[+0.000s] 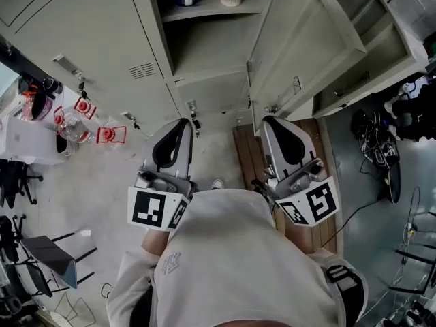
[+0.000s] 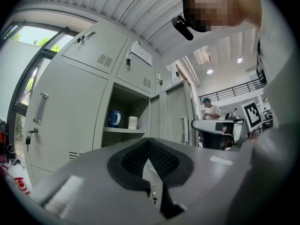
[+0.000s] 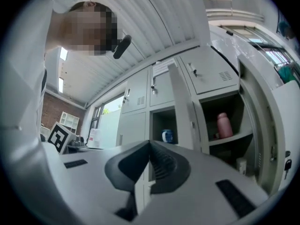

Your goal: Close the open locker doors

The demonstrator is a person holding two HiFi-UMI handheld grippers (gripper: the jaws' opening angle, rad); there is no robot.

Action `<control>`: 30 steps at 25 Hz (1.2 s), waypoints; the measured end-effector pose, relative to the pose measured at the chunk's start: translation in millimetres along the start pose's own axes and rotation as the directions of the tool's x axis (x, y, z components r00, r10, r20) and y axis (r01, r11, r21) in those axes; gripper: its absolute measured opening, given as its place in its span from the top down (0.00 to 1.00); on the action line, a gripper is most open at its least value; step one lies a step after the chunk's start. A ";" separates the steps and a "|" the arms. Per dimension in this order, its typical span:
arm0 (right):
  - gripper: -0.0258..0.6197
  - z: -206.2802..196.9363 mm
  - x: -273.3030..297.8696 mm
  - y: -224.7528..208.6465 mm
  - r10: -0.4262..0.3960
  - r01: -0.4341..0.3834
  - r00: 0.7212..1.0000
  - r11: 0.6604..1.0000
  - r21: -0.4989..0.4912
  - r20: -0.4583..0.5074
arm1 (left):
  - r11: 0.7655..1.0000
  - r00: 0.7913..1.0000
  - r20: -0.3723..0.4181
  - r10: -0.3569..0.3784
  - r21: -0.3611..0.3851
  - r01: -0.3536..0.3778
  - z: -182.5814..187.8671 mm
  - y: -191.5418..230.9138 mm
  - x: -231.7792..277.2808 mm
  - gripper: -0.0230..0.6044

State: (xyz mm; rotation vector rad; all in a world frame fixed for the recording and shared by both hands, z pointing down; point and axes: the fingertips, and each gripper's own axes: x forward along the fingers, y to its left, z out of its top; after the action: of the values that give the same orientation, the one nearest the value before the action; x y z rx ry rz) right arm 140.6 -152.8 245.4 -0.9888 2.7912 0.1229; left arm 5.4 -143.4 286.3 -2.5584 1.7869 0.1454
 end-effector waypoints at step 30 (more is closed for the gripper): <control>0.80 0.6 1.5 -46.6 0.145 -0.142 0.989 0.983 0.115 -0.024 | 1.000 1.000 -0.019 -0.001 -0.003 0.001 -7.3 -2.4 8.9 0.95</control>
State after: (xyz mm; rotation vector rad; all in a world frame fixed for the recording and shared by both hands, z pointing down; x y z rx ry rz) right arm 169.0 -189.8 243.7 -0.7702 2.8613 -0.0331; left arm 11.2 -151.3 292.7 -2.5719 1.7934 0.1242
